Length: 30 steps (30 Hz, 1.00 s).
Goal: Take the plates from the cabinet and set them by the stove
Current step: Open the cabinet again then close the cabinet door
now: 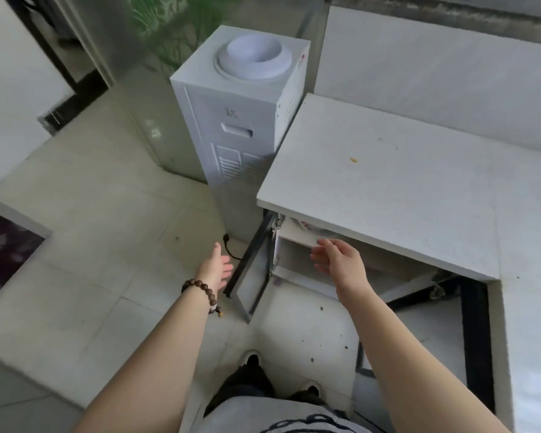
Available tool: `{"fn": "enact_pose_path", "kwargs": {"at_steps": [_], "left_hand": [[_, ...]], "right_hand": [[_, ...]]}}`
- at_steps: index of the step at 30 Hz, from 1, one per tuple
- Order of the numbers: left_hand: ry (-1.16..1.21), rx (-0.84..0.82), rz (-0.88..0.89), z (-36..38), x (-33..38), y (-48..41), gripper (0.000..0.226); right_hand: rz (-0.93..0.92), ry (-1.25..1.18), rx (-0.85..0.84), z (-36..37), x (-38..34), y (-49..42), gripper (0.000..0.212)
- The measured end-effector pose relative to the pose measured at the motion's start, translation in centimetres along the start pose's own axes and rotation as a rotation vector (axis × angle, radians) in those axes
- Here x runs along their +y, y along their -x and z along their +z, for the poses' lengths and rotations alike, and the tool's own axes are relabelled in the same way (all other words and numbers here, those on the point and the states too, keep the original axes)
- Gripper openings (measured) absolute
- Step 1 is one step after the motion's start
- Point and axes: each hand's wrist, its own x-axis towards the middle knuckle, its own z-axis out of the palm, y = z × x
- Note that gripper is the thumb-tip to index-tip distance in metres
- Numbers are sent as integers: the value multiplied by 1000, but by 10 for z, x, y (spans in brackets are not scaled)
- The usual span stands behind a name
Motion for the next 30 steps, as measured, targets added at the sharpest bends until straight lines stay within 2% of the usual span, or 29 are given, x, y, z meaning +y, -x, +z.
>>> {"fn": "enact_pose_path", "kwargs": {"at_steps": [4, 9, 13, 22, 30], "left_hand": [[111, -56, -34, -11, -6, -1, 74], [40, -55, -34, -9, -12, -5, 72], [56, -91, -102, -2, -16, -11, 74], [124, -241, -248, 38, -14, -3, 46], [353, -433, -288, 109, -12, -3, 45]], "right_hand": [[-8, 18, -41, 11, -1, -7, 16], [-11, 23, -52, 8, 3, -5, 16], [-1, 16, -30, -1, 5, -6, 16], [0, -12, 29, -31, 12, -10, 17], [61, -60, 171, -78, 24, -13, 16]]}}
